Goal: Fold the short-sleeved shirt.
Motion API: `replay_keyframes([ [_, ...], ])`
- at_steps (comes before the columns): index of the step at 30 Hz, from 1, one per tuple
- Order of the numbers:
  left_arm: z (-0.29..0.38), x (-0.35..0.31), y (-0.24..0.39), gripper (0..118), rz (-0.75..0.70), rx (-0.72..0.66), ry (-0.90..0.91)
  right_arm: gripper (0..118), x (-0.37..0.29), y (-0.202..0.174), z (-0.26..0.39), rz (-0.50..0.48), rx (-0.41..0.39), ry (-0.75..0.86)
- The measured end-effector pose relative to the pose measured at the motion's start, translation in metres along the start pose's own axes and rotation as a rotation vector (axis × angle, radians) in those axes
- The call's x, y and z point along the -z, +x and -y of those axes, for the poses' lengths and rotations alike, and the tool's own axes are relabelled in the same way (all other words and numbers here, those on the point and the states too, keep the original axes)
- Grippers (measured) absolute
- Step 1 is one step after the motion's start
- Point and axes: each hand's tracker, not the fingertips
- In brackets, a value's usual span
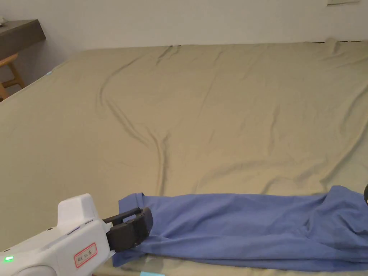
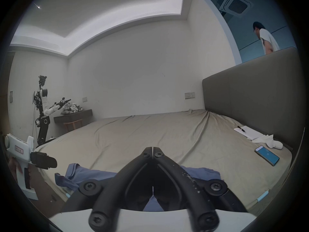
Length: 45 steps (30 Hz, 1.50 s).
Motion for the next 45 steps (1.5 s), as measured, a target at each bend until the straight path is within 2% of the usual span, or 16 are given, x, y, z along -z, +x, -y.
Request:
replay_keyframes([
  [3, -0.008, 0.030, -0.017, 113, -0.014, -0.036, -0.039, 1, 0.011, 0.001, 0.004, -0.015, 0.021, -0.019],
  [8, -0.011, 0.085, -0.039, 107, 0.151, -0.146, -0.202, 1, 0.027, 0.007, 0.006, -0.016, 0.000, -0.064],
  [12, 0.000, 0.119, -0.043, 106, 0.071, -0.071, -0.270, 2, 0.032, 0.013, 0.007, 0.006, -0.012, -0.081],
  [14, -0.006, 0.113, -0.033, 105, 0.075, -0.023, -0.205, 2, 0.031, 0.015, 0.005, 0.010, -0.002, -0.083],
  [15, -0.010, 0.114, -0.030, 89, 0.078, -0.031, -0.256, 2, 0.030, 0.016, 0.004, 0.010, 0.004, -0.083],
  [16, -0.014, 0.114, -0.027, 61, 0.078, -0.029, -0.298, 2, 0.029, 0.017, 0.004, 0.009, 0.011, -0.082],
  [17, -0.018, 0.111, -0.023, 19, 0.061, -0.010, -0.318, 2, 0.029, 0.017, 0.003, 0.009, 0.016, -0.079],
  [18, -0.023, 0.108, -0.015, 12, 0.105, 0.007, -0.360, 2, 0.027, 0.017, 0.002, 0.008, 0.016, -0.079],
  [19, -0.026, 0.104, -0.006, 12, 0.133, 0.003, -0.363, 2, 0.026, 0.017, 0.002, 0.005, 0.017, -0.078],
  [22, -0.039, 0.085, 0.024, 12, 0.004, 0.264, -0.317, 2, 0.021, 0.018, 0.001, 0.001, 0.010, -0.075],
  [26, -0.058, 0.062, 0.057, 12, -0.026, 0.286, -0.280, 2, 0.013, 0.023, 0.003, 0.022, -0.011, -0.084],
  [32, -0.032, 0.052, 0.172, 12, -0.255, 0.610, -0.140, 2, -0.004, 0.039, 0.004, 0.054, 0.015, -0.094],
  [34, -0.011, 0.068, 0.210, 12, -0.225, 0.635, -0.155, 2, -0.014, 0.047, 0.004, 0.057, 0.029, -0.096],
  [39, 0.047, 0.101, 0.290, 12, -0.207, 0.822, -0.200, 2, -0.042, 0.066, 0.000, 0.074, 0.046, -0.092],
  [42, 0.078, 0.125, 0.314, 12, -0.193, 0.906, -0.268, 2, -0.056, 0.077, -0.002, 0.109, 0.053, -0.092],
  [45, 0.098, 0.147, 0.317, 12, -0.183, 0.900, -0.354, 2, -0.060, 0.085, -0.003, 0.145, 0.058, -0.094],
])
